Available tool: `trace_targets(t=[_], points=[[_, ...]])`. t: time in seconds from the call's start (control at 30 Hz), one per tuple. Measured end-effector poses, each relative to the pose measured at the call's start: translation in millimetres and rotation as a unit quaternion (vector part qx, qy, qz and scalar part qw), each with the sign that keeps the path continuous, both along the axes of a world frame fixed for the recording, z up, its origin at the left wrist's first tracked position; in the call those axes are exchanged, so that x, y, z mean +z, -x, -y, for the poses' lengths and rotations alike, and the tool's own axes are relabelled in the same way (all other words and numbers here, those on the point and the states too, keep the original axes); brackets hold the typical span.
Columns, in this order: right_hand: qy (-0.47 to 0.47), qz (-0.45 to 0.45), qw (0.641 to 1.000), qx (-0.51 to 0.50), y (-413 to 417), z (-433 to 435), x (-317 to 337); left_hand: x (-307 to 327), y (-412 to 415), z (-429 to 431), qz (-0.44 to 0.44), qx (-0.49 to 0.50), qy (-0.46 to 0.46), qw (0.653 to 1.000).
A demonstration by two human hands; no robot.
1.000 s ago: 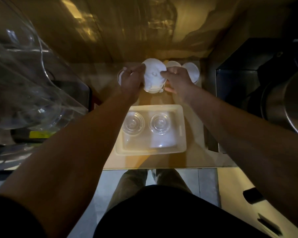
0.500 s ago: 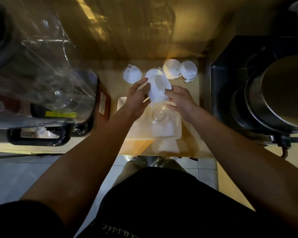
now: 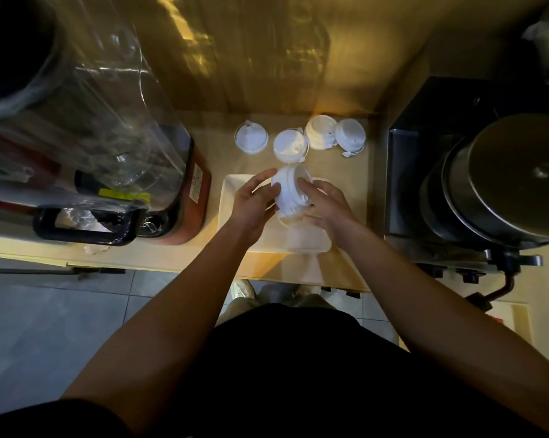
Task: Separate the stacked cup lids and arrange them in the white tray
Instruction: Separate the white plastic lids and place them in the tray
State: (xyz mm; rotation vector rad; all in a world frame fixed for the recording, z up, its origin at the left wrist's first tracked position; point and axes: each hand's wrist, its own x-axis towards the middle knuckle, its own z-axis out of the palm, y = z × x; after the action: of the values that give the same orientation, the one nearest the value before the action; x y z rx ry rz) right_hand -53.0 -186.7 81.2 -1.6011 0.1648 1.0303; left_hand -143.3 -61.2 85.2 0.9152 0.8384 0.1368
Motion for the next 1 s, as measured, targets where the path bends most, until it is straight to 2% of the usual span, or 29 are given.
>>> trace_targets(t=[0.43, 0.6, 0.8, 1.0], points=[[0.037, 0.046, 0.998, -0.001, 54.8, -12.1, 1.5, -8.8, 60.1, -8.8, 0.004, -0.029, 0.054, 0.998], [0.042, 0.025, 0.998, -0.036, 77.2, -23.2, 0.6, -19.3, 80.1, -23.2, 0.001, -0.049, 0.055, 0.997], [0.072, 0.031, 0.993, -0.091, 90.5, -32.0, -7.9, -26.3, 91.2, -31.8, -0.035, -0.031, 0.071, 0.996], [0.075, 0.032, 0.992, -0.099, 99.4, -30.9, -17.0, -31.8, 99.7, -29.5, -0.062, -0.009, 0.095, 0.994]])
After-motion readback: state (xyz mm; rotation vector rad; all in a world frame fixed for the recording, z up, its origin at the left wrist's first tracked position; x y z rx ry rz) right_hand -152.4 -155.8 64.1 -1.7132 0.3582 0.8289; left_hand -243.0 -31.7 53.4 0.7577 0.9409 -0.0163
